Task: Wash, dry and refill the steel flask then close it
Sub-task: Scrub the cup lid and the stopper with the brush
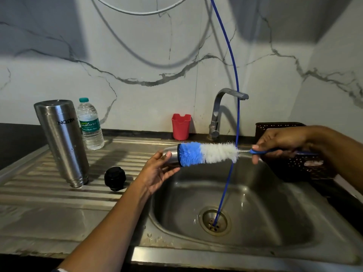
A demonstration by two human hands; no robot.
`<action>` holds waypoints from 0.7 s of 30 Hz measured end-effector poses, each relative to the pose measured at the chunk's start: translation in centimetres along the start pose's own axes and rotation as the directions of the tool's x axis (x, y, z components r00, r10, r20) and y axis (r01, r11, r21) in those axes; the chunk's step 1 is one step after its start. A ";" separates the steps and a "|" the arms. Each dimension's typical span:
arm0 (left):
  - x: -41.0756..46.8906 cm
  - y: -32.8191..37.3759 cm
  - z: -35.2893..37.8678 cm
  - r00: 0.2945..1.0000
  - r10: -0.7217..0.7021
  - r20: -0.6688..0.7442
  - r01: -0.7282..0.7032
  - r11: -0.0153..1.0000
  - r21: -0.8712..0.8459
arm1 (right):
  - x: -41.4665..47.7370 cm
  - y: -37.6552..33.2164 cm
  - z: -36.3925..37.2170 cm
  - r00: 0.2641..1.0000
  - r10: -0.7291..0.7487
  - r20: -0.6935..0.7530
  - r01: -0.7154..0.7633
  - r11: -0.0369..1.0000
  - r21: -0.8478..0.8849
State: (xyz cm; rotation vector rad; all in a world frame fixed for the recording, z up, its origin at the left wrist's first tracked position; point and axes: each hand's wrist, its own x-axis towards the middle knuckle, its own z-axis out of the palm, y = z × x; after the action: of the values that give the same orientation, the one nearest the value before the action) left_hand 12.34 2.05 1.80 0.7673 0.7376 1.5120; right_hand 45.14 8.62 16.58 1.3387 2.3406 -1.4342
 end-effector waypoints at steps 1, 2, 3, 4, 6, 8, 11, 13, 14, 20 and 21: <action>0.2 0.0 -0.1 1.000 0.009 0.027 -0.010 1.000 0.009 | -0.3 0.2 0.0 1.000 0.016 0.021 -0.016 1.000 0.020; 0.3 -0.1 -0.2 0.999 0.014 0.044 -0.015 1.000 0.023 | -0.6 0.6 -0.1 0.999 0.032 0.033 -0.034 0.999 0.043; 0.4 -0.2 -0.3 0.998 0.023 0.063 -0.025 0.999 0.035 | -0.9 0.9 -0.3 0.998 0.049 0.045 -0.053 0.996 0.069; 0.5 -0.3 -0.4 0.996 0.026 0.080 -0.030 0.999 0.042 | -1.2 1.2 -0.5 0.997 0.063 0.051 -0.068 0.993 0.094; 0.5 -0.6 -0.3 0.995 0.027 0.101 -0.032 0.998 0.046 | -1.7 1.7 -0.9 0.995 0.079 0.057 -0.086 0.986 0.140; 0.4 -0.6 -0.1 0.993 0.037 0.112 -0.042 0.998 0.042 | -2.2 2.1 -1.0 0.993 0.098 0.065 -0.109 0.975 0.191; 0.3 -0.5 0.1 0.993 0.079 0.083 -0.081 0.996 0.021 | -2.9 2.7 -1.4 0.990 0.119 0.069 -0.133 0.957 0.256; 0.6 -0.1 -0.5 0.992 0.129 -0.004 -0.129 0.991 -0.044 | -3.8 3.4 -2.1 0.993 0.114 0.028 -0.117 0.944 0.309; 0.7 0.1 -0.9 0.987 0.151 -0.057 -0.156 0.984 -0.084 | -4.3 4.0 -2.5 0.994 0.105 -0.020 -0.092 0.936 0.340; 0.4 0.1 -0.2 0.986 0.035 -0.165 -0.063 0.984 -0.168 | -5.7 5.8 -0.1 0.914 -0.039 -0.404 0.095 0.988 0.119; 0.3 -0.1 0.1 0.988 0.004 -0.156 -0.031 0.985 -0.172 | -5.1 5.6 1.3 0.873 -0.134 -0.469 0.152 0.988 0.002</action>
State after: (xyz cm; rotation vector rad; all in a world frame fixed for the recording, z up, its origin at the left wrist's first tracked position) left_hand 12.43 2.36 1.80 0.5305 0.7045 1.6418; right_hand 51.83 5.42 14.48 1.7194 2.7702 -1.3105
